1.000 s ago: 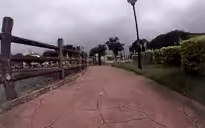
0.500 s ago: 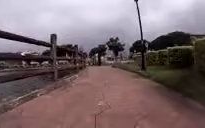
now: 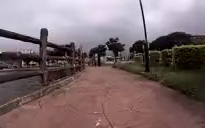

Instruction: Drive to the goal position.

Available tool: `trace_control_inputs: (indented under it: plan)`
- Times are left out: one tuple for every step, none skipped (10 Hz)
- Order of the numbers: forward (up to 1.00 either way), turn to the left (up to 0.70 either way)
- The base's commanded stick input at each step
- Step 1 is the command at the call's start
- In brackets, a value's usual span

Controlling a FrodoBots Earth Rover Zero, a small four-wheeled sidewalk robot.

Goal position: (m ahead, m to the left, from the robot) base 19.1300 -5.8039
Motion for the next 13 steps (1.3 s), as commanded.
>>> trace_control_inputs:
  plan:
    - [1.00,0.00]
    - [1.00,0.00]
    - [1.00,0.00]
    - [1.00,0.00]
    - [1.00,0.00]
    - [1.00,0.00]
    - [1.00,0.00]
    - [1.00,0.00]
    - [1.00,0.00]
    - [1.00,0.00]
    - [1.00,0.00]
    - [1.00,0.00]
    - [1.00,0.00]
